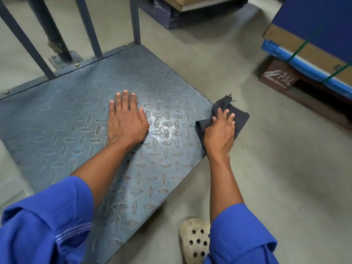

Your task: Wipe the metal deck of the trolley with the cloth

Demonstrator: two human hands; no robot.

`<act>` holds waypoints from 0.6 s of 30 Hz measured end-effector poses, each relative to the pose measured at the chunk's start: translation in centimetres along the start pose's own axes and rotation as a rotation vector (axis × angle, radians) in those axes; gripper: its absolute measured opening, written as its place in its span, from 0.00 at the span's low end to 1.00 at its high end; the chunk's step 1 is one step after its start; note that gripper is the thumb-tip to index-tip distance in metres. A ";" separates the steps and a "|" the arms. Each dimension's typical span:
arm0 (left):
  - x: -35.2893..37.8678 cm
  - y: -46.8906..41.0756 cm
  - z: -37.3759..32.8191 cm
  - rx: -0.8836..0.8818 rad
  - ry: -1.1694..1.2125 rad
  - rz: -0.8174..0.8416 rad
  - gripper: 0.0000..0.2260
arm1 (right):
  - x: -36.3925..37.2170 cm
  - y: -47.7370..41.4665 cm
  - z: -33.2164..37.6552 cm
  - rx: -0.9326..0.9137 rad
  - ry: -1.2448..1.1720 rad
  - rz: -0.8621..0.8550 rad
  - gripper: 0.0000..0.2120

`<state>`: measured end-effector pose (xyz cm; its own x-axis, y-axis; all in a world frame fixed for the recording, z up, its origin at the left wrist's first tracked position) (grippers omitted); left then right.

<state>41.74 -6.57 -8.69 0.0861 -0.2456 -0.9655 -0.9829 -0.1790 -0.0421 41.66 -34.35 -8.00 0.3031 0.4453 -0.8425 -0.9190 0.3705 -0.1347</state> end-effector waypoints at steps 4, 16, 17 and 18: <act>-0.5 0.0 0.4 0.014 0.031 0.019 0.30 | -1.1 0.2 2.7 0.002 -0.037 -0.053 0.22; -3.6 -3.3 11.7 -0.209 0.034 -0.025 0.27 | 10.0 4.3 22.8 -0.746 -0.179 0.325 0.26; -3.5 -3.3 11.7 -0.213 0.027 -0.029 0.27 | 11.5 4.2 23.3 -0.775 -0.133 0.409 0.25; -3.4 -3.3 11.7 -0.220 0.018 -0.035 0.27 | 12.9 3.8 23.8 -0.792 -0.075 0.461 0.24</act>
<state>42.78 6.03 -8.27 0.1248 -0.2523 -0.9596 -0.9203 -0.3908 -0.0169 48.06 -7.84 -6.94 -0.1462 0.4722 -0.8693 -0.8486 -0.5115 -0.1351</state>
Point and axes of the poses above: each hand's wrist, its own y-axis away from the middle knuckle, its own x-axis out of the palm, z = x × y, the point moved 5 cm from there along -y, towards the middle knuckle, and after that the axes turned 2 degrees about z, right-handed, at the moved point
